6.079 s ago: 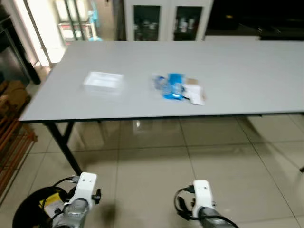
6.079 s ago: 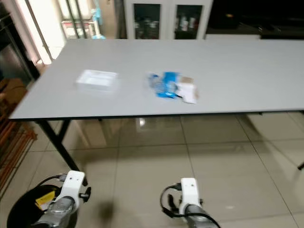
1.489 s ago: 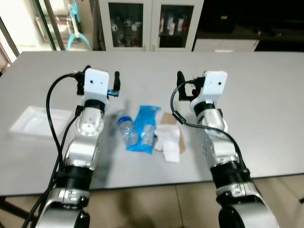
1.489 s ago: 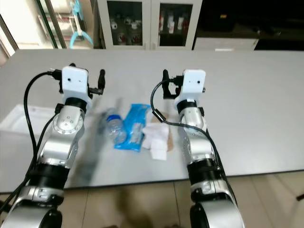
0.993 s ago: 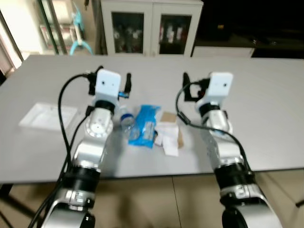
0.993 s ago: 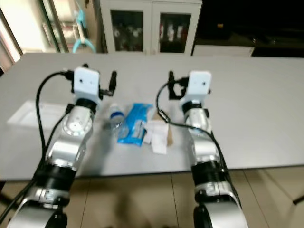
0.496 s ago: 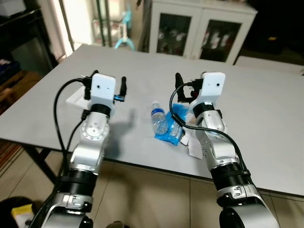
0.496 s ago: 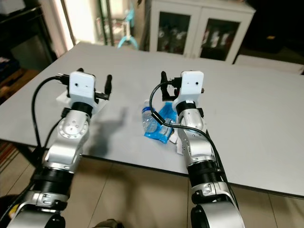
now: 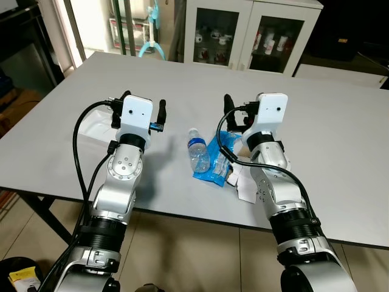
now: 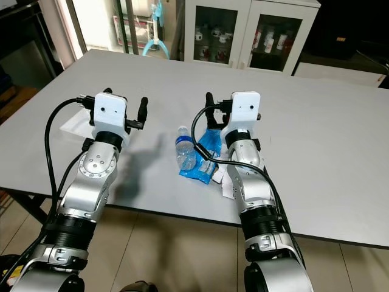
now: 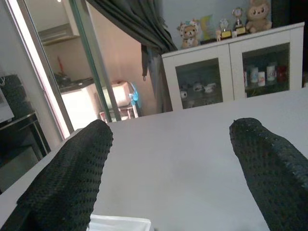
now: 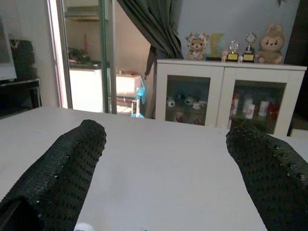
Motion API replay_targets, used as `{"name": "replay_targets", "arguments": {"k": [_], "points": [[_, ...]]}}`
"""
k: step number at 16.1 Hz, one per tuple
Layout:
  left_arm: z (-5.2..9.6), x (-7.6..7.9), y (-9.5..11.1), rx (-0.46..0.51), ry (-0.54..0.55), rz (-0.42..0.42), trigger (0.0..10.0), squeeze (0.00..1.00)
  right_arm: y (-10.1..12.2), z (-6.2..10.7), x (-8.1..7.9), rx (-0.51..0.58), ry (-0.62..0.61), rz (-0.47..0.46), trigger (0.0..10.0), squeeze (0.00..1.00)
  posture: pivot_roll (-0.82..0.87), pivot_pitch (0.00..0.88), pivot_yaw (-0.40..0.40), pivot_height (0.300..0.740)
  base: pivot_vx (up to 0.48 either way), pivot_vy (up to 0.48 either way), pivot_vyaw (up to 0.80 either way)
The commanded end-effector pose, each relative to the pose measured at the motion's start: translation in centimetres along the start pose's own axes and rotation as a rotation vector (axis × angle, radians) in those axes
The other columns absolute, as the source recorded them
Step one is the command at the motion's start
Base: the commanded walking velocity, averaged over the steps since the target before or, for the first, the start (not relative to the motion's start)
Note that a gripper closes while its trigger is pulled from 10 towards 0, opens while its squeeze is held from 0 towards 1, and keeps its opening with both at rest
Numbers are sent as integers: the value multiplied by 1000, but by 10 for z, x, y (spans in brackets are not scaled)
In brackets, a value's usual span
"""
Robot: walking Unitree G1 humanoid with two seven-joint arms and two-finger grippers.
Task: Picking trash to rubbish bin
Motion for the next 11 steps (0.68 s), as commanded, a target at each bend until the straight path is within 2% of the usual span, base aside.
{"name": "replay_targets", "arguments": {"k": [1,11], "points": [[-4,1,5,5,3,-23,10000,0,2,2,5,2,-12,4,10000,0,26,9,-50,740,0,0,0],[-5,-6,2,-21,39,-24,10000,0,1,1,3,-10,5,5,10000,0,26,34,-57,740,0,-397,0]]}}
Point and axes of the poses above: a point about 5 cm out from each wrist's last joint towards the gripper, its own z axis pointing back from the gripper into the wrist, its own y axis along the axis of the wrist's last joint, x = y × z, the point moved 2 cm from there along -z, pointing out of the wrist towards the gripper, and after that the axes turned 6 degrees about -z, right-handed, at the moved point
